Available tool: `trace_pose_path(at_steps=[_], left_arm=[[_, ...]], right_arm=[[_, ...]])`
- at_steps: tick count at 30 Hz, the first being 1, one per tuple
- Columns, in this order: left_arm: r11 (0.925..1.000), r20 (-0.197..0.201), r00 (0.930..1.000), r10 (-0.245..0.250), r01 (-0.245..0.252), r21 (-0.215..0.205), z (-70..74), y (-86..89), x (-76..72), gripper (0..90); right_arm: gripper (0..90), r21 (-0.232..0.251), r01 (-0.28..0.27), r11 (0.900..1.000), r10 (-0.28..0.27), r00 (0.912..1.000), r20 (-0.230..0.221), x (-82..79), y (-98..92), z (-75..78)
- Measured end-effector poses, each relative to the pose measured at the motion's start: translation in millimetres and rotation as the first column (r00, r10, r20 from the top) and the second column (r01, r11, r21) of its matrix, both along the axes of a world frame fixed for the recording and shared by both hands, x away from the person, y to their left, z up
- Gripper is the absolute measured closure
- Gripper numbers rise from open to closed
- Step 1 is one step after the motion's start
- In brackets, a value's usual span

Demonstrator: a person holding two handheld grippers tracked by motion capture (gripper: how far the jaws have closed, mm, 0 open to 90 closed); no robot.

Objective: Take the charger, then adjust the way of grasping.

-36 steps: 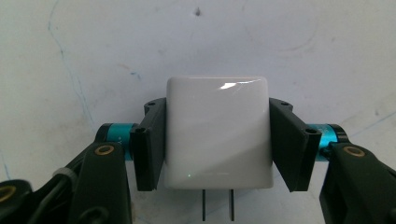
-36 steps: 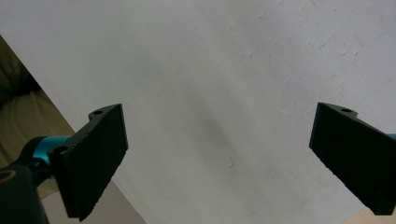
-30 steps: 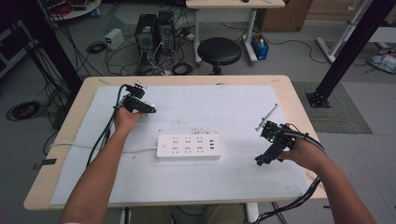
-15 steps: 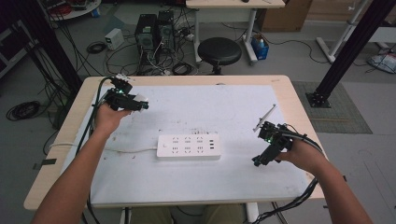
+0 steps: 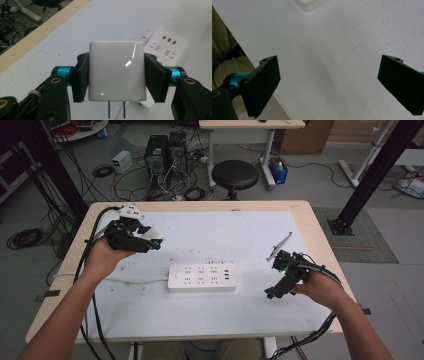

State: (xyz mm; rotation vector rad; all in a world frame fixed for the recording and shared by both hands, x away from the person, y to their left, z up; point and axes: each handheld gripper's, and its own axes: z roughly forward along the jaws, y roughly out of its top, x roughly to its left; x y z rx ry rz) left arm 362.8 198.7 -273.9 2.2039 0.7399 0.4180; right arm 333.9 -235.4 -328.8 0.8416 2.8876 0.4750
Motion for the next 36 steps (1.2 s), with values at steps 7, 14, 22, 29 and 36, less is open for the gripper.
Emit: trace_pose_path(at_steps=[7, 14, 22, 29, 36], left_arm=[[0.9969, 0.028, 0.9966, -0.078, 0.078, 0.006, 3.3, -4.3, -14.6, 42.4], [0.9913, 0.019, 0.9913, -0.130, 0.130, 0.023, -1.3, -5.0, -27.9, 42.4], [0.9837, 0.022, 0.9837, -0.179, 0.178, 0.026, -2.1, -10.3, -34.8, 42.4], [0.9750, 0.015, 0.9754, -0.220, 0.219, 0.035, -2.6, -19.3, -36.9, 42.4], [0.9600, 0.003, 0.9613, -0.276, 0.275, 0.052, -6.6, -28.6, -34.2, 42.4]], right_arm=[[3.7, 0.009, 0.009, 1.000, -0.009, 0.9999, 0.007, 0.4, 3.1, -0.2], [3.7, 0.033, 0.017, 0.999, -0.018, 0.9994, 0.030, -2.6, 3.4, 5.6], [3.7, 0.042, 0.034, 0.999, -0.036, 0.9986, 0.038, -6.8, 1.7, 6.6], [3.7, 0.075, 0.067, 0.995, -0.068, 0.9976, 0.012, -9.1, 1.3, 6.1], [3.7, 0.224, 0.124, 0.967, -0.118, 0.9922, -0.038, -10.3, -1.3, 8.2]])
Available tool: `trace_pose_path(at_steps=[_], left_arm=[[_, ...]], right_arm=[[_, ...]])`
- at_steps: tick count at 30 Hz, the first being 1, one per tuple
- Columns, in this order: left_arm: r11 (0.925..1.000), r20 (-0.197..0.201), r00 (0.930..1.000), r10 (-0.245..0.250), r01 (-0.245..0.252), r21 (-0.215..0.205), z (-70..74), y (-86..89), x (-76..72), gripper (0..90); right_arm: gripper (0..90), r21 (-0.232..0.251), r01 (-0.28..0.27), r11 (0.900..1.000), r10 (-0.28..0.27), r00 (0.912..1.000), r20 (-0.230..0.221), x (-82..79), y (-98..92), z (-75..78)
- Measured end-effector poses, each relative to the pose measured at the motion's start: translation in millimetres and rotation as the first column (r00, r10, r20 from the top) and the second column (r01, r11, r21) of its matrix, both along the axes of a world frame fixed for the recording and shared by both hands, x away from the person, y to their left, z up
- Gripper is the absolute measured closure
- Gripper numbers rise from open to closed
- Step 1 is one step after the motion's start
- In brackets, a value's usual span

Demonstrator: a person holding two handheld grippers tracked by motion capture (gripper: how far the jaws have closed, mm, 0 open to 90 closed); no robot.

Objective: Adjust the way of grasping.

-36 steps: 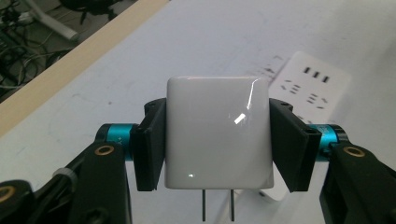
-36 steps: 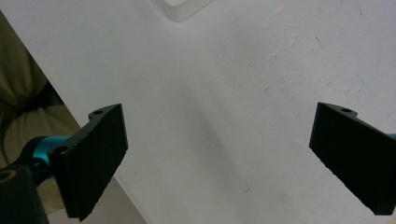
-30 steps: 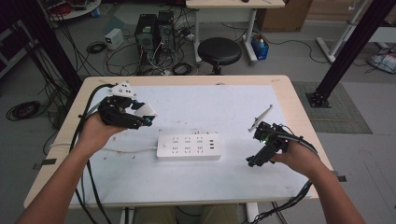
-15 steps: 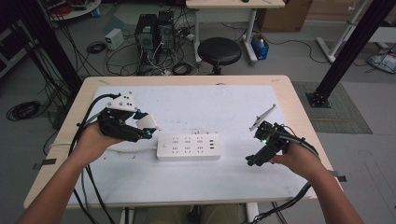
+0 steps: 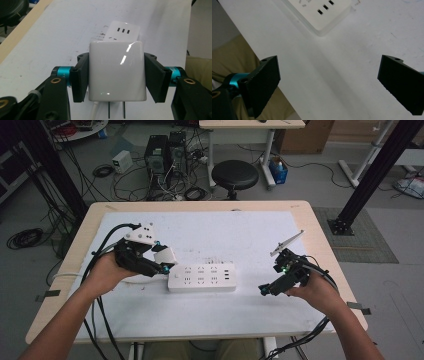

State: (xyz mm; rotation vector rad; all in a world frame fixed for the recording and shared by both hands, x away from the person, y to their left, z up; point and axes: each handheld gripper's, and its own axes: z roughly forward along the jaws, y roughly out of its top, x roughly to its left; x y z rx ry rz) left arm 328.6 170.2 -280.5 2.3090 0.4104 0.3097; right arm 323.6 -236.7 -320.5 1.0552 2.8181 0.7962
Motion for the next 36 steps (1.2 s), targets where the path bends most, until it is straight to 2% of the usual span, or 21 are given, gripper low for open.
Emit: trace_pose_path(at_steps=[2, 3, 4, 5, 7, 9, 10, 11, 12, 14, 20, 21, 22, 24, 26, 27, 28, 29, 32, 35, 36], left_arm=[[0.9999, 0.006, 0.9998, -0.017, 0.017, -0.002, -1.9, -3.2, -0.2, 42.4], [0.9999, 0.006, 0.9998, -0.017, 0.017, -0.002, -1.9, -3.2, -0.2, 42.4], [0.9990, 0.012, 0.9989, -0.045, 0.045, -0.001, -3.6, -7.8, -1.4, 42.4], [0.9983, 0.011, 0.9982, -0.059, 0.059, -0.005, -5.0, -11.6, -2.2, 42.4], [0.9976, 0.013, 0.9975, -0.069, 0.069, -0.007, -6.0, -14.8, -2.8, 42.4], [0.9957, 0.009, 0.9958, -0.092, 0.092, -0.013, -9.4, -24.0, -4.7, 42.4], [0.9957, 0.009, 0.9958, -0.092, 0.092, -0.013, -9.4, -24.0, -4.7, 42.4], [0.9942, 0.004, 0.9943, -0.106, 0.106, -0.015, -12.3, -29.9, -5.5, 42.4], [0.9942, 0.004, 0.9943, -0.106, 0.106, -0.015, -12.3, -29.9, -5.5, 42.4], [0.9923, -0.004, 0.9924, -0.123, 0.123, -0.015, -16.1, -37.8, -6.0, 42.4], [0.9867, -0.002, 0.9867, -0.162, 0.162, -0.008, -20.7, -54.5, -7.2, 42.4], [0.9867, -0.002, 0.9867, -0.162, 0.162, -0.008, -20.7, -54.5, -7.2, 42.4], [0.9833, 0.006, 0.9834, -0.182, 0.182, -0.007, -21.9, -61.6, -9.2, 42.4], [0.9814, 0.008, 0.9814, -0.192, 0.192, -0.005, -22.4, -64.7, -10.1, 42.4], [0.9756, 0.016, 0.9755, -0.219, 0.219, 0.002, -24.1, -73.0, -12.1, 42.4], [0.9756, 0.016, 0.9755, -0.219, 0.219, 0.002, -24.1, -73.0, -12.1, 42.4], [0.9741, 0.018, 0.9740, -0.226, 0.226, 0.008, -25.6, -77.2, -13.3, 42.4], [0.9726, 0.019, 0.9724, -0.232, 0.232, 0.014, -26.0, -78.8, -13.3, 42.4], [0.9716, 0.022, 0.9715, -0.236, 0.236, 0.022, -28.0, -83.3, -14.3, 42.4], [0.9697, 0.027, 0.9695, -0.244, 0.243, 0.026, -29.3, -86.7, -15.0, 42.4], [0.9691, 0.028, 0.9689, -0.246, 0.245, 0.029, -29.7, -87.6, -15.1, 42.3]], right_arm=[[3.7, 0.071, 0.004, 0.997, -0.003, 0.9999, -0.011, -2.1, 1.3, 0.9], [3.7, 0.071, 0.004, 0.997, -0.003, 0.9999, -0.011, -2.1, 1.3, 0.9], [3.7, 0.146, 0.013, 0.989, -0.010, 0.9996, -0.025, -4.2, 3.5, 0.1], [3.7, 0.170, 0.023, 0.985, -0.017, 0.9992, -0.035, -5.0, 4.6, -0.5], [3.7, 0.244, 0.049, 0.969, -0.031, 0.9966, -0.076, -6.1, 7.1, -3.0], [3.7, 0.312, 0.075, 0.947, -0.038, 0.9919, -0.121, -6.1, 8.8, -5.7], [3.7, 0.312, 0.075, 0.947, -0.038, 0.9919, -0.121, -6.1, 8.8, -5.7], [3.7, 0.361, 0.095, 0.928, -0.044, 0.9881, -0.147, -5.7, 10.8, -8.2], [3.7, 0.361, 0.095, 0.928, -0.044, 0.9881, -0.147, -5.7, 10.8, -8.2], [3.7, 0.392, 0.111, 0.913, -0.051, 0.9858, -0.160, -6.1, 14.0, -10.5], [3.7, 0.458, 0.129, 0.879, -0.042, 0.9800, -0.195, -8.3, 19.4, -11.0], [3.7, 0.458, 0.129, 0.879, -0.042, 0.9800, -0.195, -8.3, 19.4, -11.0], [3.7, 0.476, 0.147, 0.867, -0.045, 0.9747, -0.219, -8.3, 21.2, -11.0], [3.7, 0.477, 0.153, 0.866, -0.048, 0.9734, -0.224, -8.3, 22.0, -10.9], [3.7, 0.486, 0.185, 0.854, -0.062, 0.9640, -0.259, -7.5, 22.2, -11.6], [3.7, 0.486, 0.185, 0.854, -0.062, 0.9640, -0.259, -7.5, 22.2, -11.6], [3.7, 0.498, 0.216, 0.840, -0.073, 0.9537, -0.292, -6.9, 21.1, -12.2], [3.7, 0.504, 0.227, 0.833, -0.074, 0.9495, -0.305, -6.6, 20.2, -12.6], [3.7, 0.500, 0.254, 0.828, -0.081, 0.9362, -0.342, -5.7, 18.6, -13.9], [3.8, 0.517, 0.278, 0.810, -0.081, 0.9254, -0.370, -4.2, 17.0, -16.3], [3.8, 0.516, 0.285, 0.807, -0.083, 0.9213, -0.380, -3.8, 17.0, -16.5]])
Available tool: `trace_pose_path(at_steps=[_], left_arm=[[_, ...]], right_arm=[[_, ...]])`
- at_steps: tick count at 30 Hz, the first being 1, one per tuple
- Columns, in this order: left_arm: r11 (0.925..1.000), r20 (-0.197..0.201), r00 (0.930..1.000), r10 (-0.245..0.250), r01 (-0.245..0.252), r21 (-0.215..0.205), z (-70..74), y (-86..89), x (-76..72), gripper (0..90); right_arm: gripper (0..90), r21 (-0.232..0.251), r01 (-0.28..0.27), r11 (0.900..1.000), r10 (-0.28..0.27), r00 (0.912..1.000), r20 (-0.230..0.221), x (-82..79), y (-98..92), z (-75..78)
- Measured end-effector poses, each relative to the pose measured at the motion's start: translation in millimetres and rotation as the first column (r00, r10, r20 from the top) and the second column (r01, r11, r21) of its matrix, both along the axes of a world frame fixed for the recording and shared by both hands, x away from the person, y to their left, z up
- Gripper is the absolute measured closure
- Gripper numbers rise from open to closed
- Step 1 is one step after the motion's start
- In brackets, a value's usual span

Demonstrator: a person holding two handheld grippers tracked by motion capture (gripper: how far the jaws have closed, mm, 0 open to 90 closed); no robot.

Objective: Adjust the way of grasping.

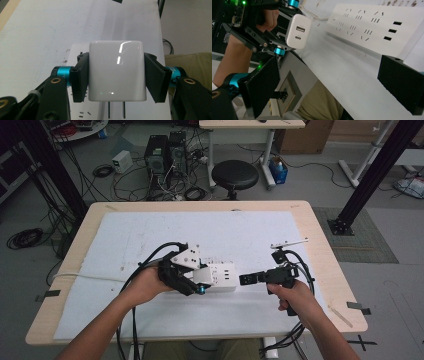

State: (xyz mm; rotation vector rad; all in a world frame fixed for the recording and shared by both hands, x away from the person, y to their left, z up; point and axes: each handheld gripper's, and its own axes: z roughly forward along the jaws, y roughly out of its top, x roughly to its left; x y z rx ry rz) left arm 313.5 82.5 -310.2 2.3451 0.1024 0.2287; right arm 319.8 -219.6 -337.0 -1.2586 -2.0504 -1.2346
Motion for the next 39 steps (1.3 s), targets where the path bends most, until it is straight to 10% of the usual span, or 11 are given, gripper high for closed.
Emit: trace_pose_path(at_steps=[19, 39], left_arm=[[0.9990, 0.027, 0.9987, -0.043, 0.044, -0.012, -5.3, -24.7, 1.3, 42.3], [0.9980, 0.049, 0.9976, -0.048, 0.050, -0.038, -4.1, -27.3, -1.8, 42.4]], right_arm=[[8.3, 0.069, -0.016, 0.997, 0.024, 0.9934, -0.112, 8.1, 25.8, -2.1], [51.3, 0.181, -0.031, 0.983, 0.064, 0.9821, -0.177, 19.3, 53.9, -21.5]])
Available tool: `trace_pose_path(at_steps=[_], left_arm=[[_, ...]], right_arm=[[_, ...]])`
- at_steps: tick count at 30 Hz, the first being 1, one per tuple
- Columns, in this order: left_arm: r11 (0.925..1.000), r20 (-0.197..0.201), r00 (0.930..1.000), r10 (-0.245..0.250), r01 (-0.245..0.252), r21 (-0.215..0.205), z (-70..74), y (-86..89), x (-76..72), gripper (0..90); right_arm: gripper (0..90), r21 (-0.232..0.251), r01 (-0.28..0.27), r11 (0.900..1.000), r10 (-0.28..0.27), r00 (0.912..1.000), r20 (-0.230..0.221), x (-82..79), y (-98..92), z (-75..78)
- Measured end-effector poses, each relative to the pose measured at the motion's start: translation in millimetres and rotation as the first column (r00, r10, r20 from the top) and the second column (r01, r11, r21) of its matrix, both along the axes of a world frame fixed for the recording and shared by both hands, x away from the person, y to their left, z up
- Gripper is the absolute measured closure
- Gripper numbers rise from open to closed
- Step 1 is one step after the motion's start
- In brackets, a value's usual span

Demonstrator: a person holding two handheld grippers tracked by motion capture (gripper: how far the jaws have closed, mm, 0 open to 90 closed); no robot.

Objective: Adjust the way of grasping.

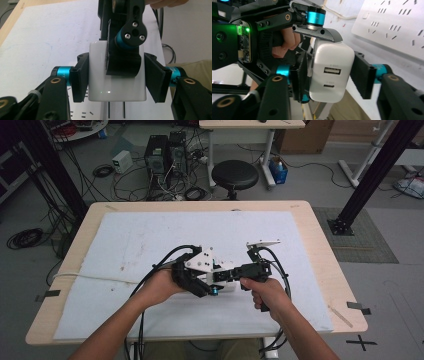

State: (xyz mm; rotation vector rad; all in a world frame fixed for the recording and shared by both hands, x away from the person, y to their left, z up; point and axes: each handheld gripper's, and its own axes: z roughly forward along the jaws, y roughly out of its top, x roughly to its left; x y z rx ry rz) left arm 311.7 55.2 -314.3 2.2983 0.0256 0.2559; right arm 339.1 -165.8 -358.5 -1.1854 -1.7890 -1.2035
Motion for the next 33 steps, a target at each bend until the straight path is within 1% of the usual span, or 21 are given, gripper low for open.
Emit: trace_pose_path(at_steps=[4, 5, 9, 10, 12, 14, 15, 16, 17, 18, 20, 21, 22, 23, 24, 25, 27, 28, 30, 32, 33], left_arm=[[1.0000, 0.014, 0.9999, -0.004, 0.003, 0.004, 0.0, -1.1, -1.3, 42.3], [1.0000, 0.024, 0.9997, -0.003, 0.003, 0.009, -1.0, -1.7, -1.8, 42.3], [0.9995, 0.037, 0.9993, 0.001, -0.002, 0.030, -3.1, -3.9, -2.5, 42.1], [0.9994, 0.031, 0.9995, 0.005, -0.006, 0.035, -3.7, -4.4, -2.2, 41.9], [0.9997, -0.005, 0.9999, 0.015, -0.015, 0.021, -4.8, -3.9, 0.0, 40.6], [0.9983, -0.019, 0.9987, 0.047, -0.046, 0.034, -5.2, -1.8, 2.4, 30.6], [0.9979, -0.032, 0.9980, 0.054, -0.053, 0.038, -5.8, 0.3, 3.7, 29.5], [0.9971, -0.039, 0.9970, 0.067, -0.065, 0.040, -7.0, 2.4, 4.6, 29.1], [0.9954, -0.043, 0.9957, 0.082, -0.080, 0.053, -8.1, 4.9, 5.8, 25.6], [0.9937, -0.059, 0.9934, 0.098, -0.094, 0.060, -9.3, 7.8, 7.1, 22.5], [0.9904, -0.086, 0.9881, 0.127, -0.122, 0.065, -10.7, 16.0, 9.7, 22.1], [0.9904, -0.086, 0.9881, 0.127, -0.122, 0.065, -10.7, 16.0, 9.7, 21.5], [0.9849, -0.104, 0.9809, 0.164, -0.157, 0.072, -11.3, 26.4, 12.9, 19.6], [0.9817, -0.110, 0.9773, 0.181, -0.173, 0.081, -11.1, 32.5, 15.0, 18.8], [0.9817, -0.110, 0.9773, 0.181, -0.173, 0.081, -11.1, 32.5, 15.0, 18.8], [0.9739, -0.115, 0.9695, 0.216, -0.206, 0.095, -11.2, 45.5, 19.5, 18.8], [0.9639, -0.116, 0.9615, 0.249, -0.235, 0.125, -10.9, 58.5, 23.2, 18.8], [0.9589, -0.113, 0.9580, 0.264, -0.247, 0.139, -9.9, 64.7, 24.9, 18.8], [0.9485, -0.114, 0.9486, 0.295, -0.277, 0.154, -6.4, 77.8, 28.2, 18.8], [0.9413, -0.122, 0.9409, 0.316, -0.294, 0.165, -2.1, 90.9, 31.3, 18.8], [0.9359, -0.126, 0.9367, 0.327, -0.302, 0.182, -0.1, 97.7, 33.1, 18.8]], right_arm=[[58.1, 0.028, -0.015, 0.999, 0.015, 0.9996, -0.024, 0.3, 0.6, -3.9], [59.1, 0.042, -0.005, 0.999, 0.007, 0.9992, -0.039, 0.5, 0.4, -6.4], [61.1, 0.041, 0.007, 0.999, -0.005, 0.9986, -0.052, 0.6, 0.2, -9.2], [61.6, 0.039, 0.009, 0.999, -0.007, 0.9989, -0.046, 0.4, 0.3, -9.3], [62.0, 0.018, 0.010, 1.000, -0.009, 0.9997, -0.024, -0.1, 0.8, -9.1], [62.0, -0.009, 0.021, 1.000, -0.021, 0.9998, 0.003, -0.2, -1.4, -9.8], [61.9, -0.015, 0.025, 1.000, -0.024, 0.9995, 0.018, 0.2, -3.4, -9.7], [62.0, -0.016, 0.036, 0.999, -0.035, 0.9987, 0.037, 0.2, -5.8, -9.5], [62.0, -0.021, 0.051, 0.998, -0.050, 0.9972, 0.055, 0.3, -8.8, -8.9], [62.0, -0.022, 0.063, 0.998, -0.061, 0.9956, 0.071, 0.6, -11.9, -8.3], [62.0, -0.037, 0.081, 0.996, -0.077, 0.9915, 0.105, 1.4, -18.4, -6.8], [62.0, -0.037, 0.081, 0.996, -0.077, 0.9915, 0.105, 1.4, -18.4, -6.8], [61.9, -0.071, 0.099, 0.993, -0.088, 0.9856, 0.144, 2.3, -25.2, -5.3], [62.0, -0.110, 0.107, 0.988, -0.087, 0.9805, 0.176, 2.5, -28.4, -3.9], [62.0, -0.110, 0.107, 0.988, -0.087, 0.9805, 0.176, 2.5, -28.4, -3.9], [62.0, -0.210, 0.120, 0.970, -0.063, 0.9634, 0.261, 1.8, -33.7, 0.6], [61.9, -0.296, 0.126, 0.947, -0.023, 0.9440, 0.329, 1.0, -38.2, 5.3], [62.0, -0.339, 0.129, 0.932, 0.000, 0.9345, 0.356, 0.3, -40.3, 8.3], [61.9, -0.392, 0.129, 0.911, 0.045, 0.9134, 0.405, -0.5, -45.1, 14.9], [62.0, -0.409, 0.127, 0.904, 0.071, 0.8965, 0.437, -1.1, -50.0, 22.3], [61.9, -0.419, 0.124, 0.900, 0.086, 0.8898, 0.448, -1.5, -52.2, 26.6]])
